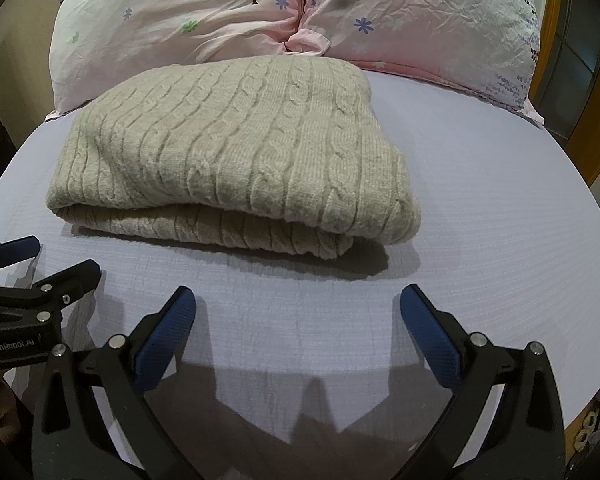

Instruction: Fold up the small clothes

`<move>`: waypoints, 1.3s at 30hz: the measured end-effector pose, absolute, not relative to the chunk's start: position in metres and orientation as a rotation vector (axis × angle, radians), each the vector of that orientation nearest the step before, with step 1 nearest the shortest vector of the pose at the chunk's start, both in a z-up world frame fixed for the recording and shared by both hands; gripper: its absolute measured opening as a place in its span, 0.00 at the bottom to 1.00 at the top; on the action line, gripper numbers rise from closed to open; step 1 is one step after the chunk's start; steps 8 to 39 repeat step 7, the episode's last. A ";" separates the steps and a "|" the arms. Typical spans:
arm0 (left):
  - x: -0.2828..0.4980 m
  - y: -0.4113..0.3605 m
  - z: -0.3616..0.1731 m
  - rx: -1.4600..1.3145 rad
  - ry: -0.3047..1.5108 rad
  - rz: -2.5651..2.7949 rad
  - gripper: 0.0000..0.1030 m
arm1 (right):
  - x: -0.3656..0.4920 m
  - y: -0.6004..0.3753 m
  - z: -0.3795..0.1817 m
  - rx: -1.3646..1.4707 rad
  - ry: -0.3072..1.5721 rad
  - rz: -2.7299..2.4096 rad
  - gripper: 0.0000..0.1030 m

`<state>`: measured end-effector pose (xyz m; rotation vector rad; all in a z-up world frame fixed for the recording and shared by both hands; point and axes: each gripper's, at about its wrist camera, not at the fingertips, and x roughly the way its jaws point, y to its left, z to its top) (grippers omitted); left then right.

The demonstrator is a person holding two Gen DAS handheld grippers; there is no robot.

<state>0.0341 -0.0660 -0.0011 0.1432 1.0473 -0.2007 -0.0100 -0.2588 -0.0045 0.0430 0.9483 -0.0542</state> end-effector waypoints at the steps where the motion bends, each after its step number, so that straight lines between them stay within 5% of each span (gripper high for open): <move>1: 0.034 -0.066 -0.001 0.144 1.048 -0.201 0.99 | -0.010 -0.259 -0.004 0.043 0.948 -0.054 0.98; 39: 0.034 -0.064 -0.001 0.147 1.041 -0.206 0.99 | -0.010 -0.259 -0.004 0.042 0.947 -0.053 0.98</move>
